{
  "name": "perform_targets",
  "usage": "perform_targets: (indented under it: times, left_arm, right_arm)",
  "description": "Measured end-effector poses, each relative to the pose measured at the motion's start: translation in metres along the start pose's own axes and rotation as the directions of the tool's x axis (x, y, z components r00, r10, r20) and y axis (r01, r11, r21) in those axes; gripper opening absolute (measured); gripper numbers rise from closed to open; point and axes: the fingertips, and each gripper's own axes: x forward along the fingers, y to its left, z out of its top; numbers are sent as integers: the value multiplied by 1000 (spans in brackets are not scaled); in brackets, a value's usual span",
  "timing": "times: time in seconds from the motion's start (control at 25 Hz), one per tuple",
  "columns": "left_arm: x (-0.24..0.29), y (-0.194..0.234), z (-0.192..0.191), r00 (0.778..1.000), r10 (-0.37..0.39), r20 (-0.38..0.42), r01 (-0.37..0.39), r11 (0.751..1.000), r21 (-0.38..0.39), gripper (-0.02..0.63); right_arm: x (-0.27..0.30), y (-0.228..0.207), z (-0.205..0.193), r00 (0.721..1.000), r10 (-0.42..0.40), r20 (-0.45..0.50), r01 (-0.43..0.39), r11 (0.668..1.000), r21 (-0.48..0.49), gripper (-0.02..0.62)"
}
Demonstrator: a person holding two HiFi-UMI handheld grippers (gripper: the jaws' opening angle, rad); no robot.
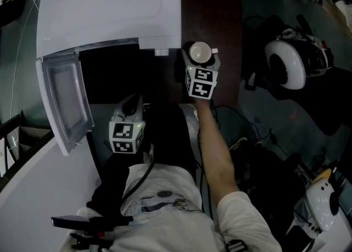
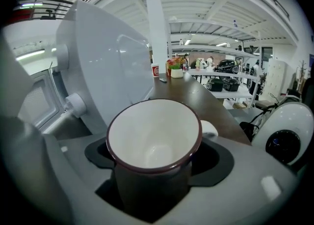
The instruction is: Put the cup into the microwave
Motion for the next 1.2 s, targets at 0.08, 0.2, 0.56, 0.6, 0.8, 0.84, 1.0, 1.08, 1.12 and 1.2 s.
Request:
perform_targets:
  times: [0.08,0.2,0.56,0.6,0.8,0.84,1.0,1.08,1.12,1.2]
  left_arm:
    - [-1,0,0,1000,3,11,-3,1000,2,0]
    - [-5,0,3,999,2,34,-2,1000,4,0]
    - [-40,15,38,983,16,183,-15,1000,-12,0]
    - [-45,20,45,979,25,204,-21,1000,-18,0]
    - [-64,40,75,951,67,301,-60,998,-35,0]
    - [-67,44,77,947,78,313,-68,997,-41,0]
    - [-78,54,79,934,111,340,-94,993,-66,0]
    - [-80,59,81,929,121,351,-100,992,-76,0]
    - [-81,62,79,928,127,350,-104,991,-85,0]
    - [-83,69,72,929,143,340,-113,988,-107,0]
  right_arm:
    - [-12,5,1,1000,15,10,-15,1000,-25,414]
    - [-36,16,1,999,34,26,-33,999,-42,414]
    - [-129,87,15,990,124,70,-120,990,-68,414]
    - [-134,98,19,987,140,73,-135,988,-72,414]
    - [-144,143,42,969,223,110,-210,971,-116,414]
    - [-145,150,47,964,239,116,-224,966,-128,414]
    - [-147,175,58,949,290,125,-269,950,-159,414]
    - [-145,186,61,943,310,123,-287,942,-174,414]
    - [-144,191,61,940,320,118,-296,937,-184,413]
    - [-144,202,60,935,339,101,-315,927,-202,413]
